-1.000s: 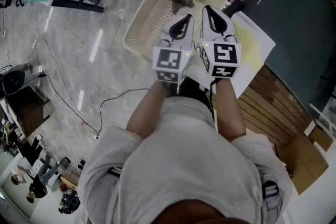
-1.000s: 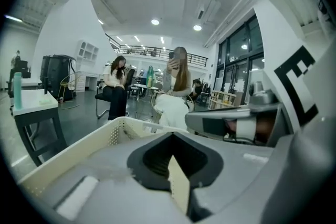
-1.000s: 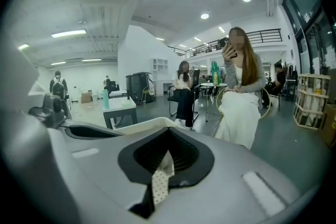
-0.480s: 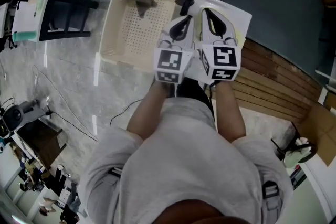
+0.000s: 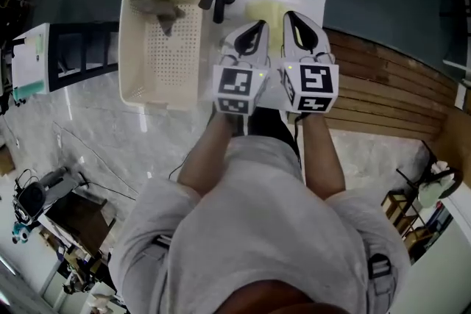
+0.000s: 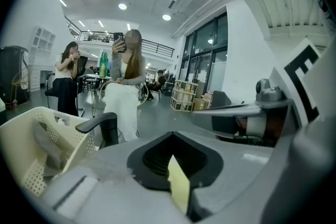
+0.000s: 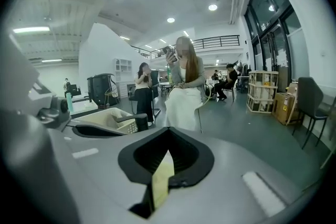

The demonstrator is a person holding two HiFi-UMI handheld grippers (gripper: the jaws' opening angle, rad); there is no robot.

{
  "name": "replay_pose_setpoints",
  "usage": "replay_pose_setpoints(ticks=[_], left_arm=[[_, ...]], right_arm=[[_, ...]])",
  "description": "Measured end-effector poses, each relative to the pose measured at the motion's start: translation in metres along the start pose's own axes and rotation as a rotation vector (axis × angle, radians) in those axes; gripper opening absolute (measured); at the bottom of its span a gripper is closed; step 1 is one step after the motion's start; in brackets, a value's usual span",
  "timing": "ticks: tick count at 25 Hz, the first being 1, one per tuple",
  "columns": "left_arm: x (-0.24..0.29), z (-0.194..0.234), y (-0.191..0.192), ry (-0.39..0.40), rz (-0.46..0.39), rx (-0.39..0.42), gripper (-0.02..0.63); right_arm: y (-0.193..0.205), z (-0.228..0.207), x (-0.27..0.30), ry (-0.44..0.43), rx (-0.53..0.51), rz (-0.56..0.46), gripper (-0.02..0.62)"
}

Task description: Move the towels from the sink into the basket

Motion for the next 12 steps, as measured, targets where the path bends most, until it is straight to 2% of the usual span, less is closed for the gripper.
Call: replay_pose_setpoints(ticks=[3, 9, 12], left_arm=[[0.008, -0.005, 0.016, 0.007, 0.053, 0.005, 0.021], [0.023, -0.008, 0.064, 0.02, 0.219, 0.002, 0.021], [0.03, -0.015, 0.08, 0.026, 0.266, 0.015, 0.021]], right_arm=[[0.01, -0.009, -0.003, 0.008, 0.016, 0.012, 0.006], [0.034, -0.024, -0.002, 0.008, 0.05, 0.029, 0.006], [0.052, -0.034, -0.003, 0.014, 0.083, 0.045, 0.006]])
Point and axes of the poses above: the fingertips, and each gripper's own axes: x forward along the fingers, z to its left, y out of its underside, the point moved 2 cm from there along -x, backward along the fingers, and after that the axes turned 3 degrees about -z, right-handed, at the moved point
